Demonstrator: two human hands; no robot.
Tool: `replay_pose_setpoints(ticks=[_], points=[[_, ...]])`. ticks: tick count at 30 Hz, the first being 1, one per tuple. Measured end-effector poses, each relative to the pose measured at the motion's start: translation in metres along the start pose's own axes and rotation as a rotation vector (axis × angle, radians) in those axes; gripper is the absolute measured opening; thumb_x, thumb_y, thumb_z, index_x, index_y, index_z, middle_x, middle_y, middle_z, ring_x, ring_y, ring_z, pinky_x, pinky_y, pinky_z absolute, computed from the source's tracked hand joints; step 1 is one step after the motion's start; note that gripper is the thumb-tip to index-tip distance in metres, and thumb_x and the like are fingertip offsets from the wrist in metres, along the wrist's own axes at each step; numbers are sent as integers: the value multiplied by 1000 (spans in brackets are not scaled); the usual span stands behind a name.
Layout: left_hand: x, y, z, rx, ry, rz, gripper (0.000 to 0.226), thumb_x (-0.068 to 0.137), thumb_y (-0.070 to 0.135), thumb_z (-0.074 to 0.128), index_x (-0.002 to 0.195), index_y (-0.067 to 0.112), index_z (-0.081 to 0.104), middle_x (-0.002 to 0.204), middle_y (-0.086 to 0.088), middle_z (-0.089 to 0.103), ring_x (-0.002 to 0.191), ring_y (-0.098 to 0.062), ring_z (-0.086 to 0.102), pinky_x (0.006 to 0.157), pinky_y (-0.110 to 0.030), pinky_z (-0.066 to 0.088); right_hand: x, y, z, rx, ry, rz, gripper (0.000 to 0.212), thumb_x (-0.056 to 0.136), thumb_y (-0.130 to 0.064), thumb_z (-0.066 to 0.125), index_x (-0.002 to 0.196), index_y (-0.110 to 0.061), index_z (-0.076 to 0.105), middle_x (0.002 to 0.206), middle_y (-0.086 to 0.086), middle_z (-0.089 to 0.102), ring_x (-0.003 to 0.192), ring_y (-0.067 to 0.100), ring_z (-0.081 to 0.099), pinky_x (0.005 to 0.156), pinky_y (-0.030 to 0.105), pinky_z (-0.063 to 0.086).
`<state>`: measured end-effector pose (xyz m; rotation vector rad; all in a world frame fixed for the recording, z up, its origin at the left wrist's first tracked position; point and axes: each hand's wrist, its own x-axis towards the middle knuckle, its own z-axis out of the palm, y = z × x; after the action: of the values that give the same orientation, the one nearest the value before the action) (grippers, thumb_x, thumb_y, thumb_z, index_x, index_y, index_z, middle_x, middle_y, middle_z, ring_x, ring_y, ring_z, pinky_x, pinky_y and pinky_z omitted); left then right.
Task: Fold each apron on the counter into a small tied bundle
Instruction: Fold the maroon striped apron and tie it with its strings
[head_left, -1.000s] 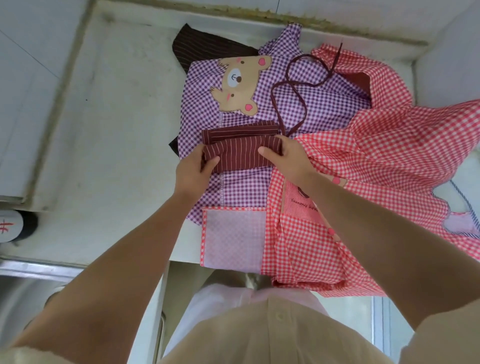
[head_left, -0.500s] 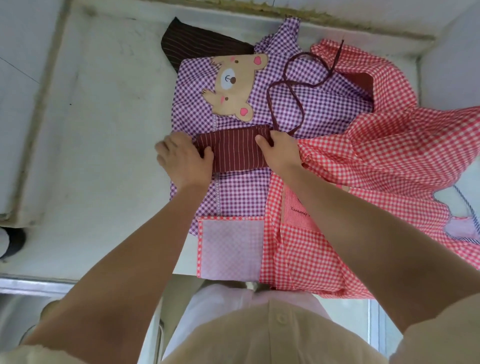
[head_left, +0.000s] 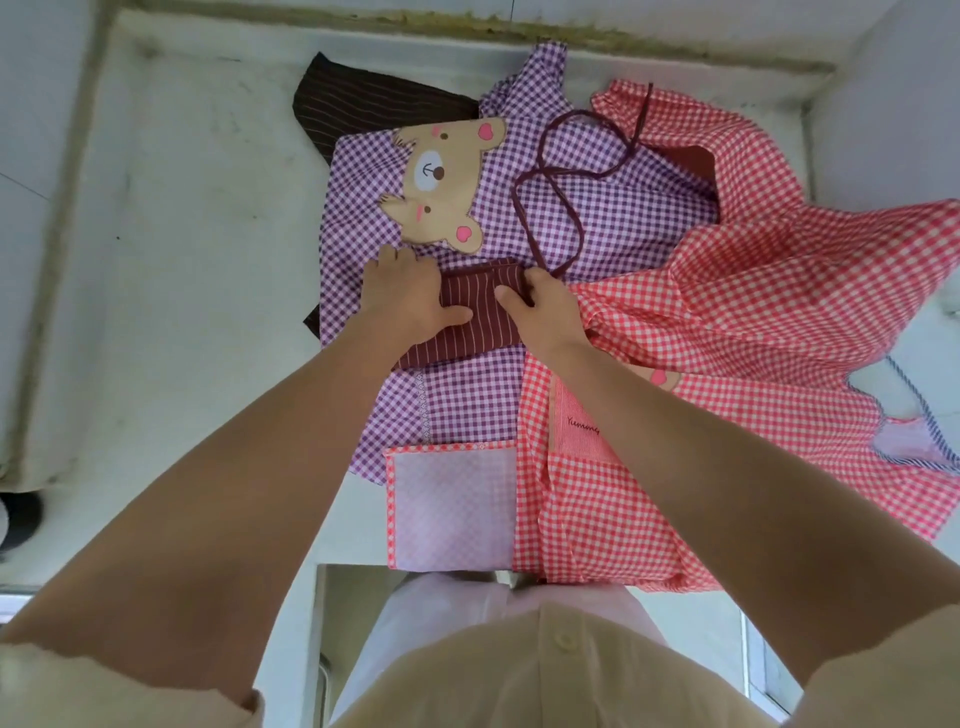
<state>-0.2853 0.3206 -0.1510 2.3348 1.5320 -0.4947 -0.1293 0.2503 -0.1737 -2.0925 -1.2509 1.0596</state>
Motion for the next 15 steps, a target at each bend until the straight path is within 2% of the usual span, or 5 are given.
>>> replay_pose_setpoints(ticks=[4, 7, 10, 13, 15], points=[[-9, -4, 2, -92, 15, 70, 56, 83, 63, 60, 103, 11, 50, 110, -11, 60, 100, -29, 56, 85, -39, 42, -9, -3, -7, 83, -22, 6, 25, 97, -27, 59, 110, -6, 58, 105, 7, 67, 96, 21, 64, 87, 40, 55], [-21, -5, 0, -350, 10, 44, 55, 85, 54, 65, 115, 11, 51, 107, -2, 62, 96, -24, 60, 82, -38, 47, -16, -7, -9, 214, 38, 26, 34, 93, -24, 66, 118, -7, 49, 111, 6, 59, 103, 20, 60, 91, 36, 53], [-34, -6, -3, -771, -1, -46, 65, 83, 46, 72, 130, 10, 45, 117, -1, 58, 105, -21, 59, 92, -40, 51, -22, -13, -13, 372, 138, 54, 55, 88, -27, 72, 128, -7, 40, 123, 9, 50, 111, 20, 54, 98, 35, 49], [-51, -3, -5, -1142, -14, -33, 67, 80, 44, 76, 133, 14, 50, 122, -2, 65, 106, -17, 65, 95, -39, 53, -35, -23, -21, 656, -26, 123, 57, 91, -28, 69, 134, -4, 41, 126, 11, 58, 110, 20, 61, 93, 32, 53], [-64, 4, -5, -1280, -71, 26, 47, 84, 36, 75, 125, 20, 58, 112, -1, 70, 98, -16, 70, 91, -38, 56, -46, -27, -25, 801, -205, 114, 45, 93, -25, 66, 132, -6, 53, 123, 12, 66, 109, 23, 66, 92, 38, 56]])
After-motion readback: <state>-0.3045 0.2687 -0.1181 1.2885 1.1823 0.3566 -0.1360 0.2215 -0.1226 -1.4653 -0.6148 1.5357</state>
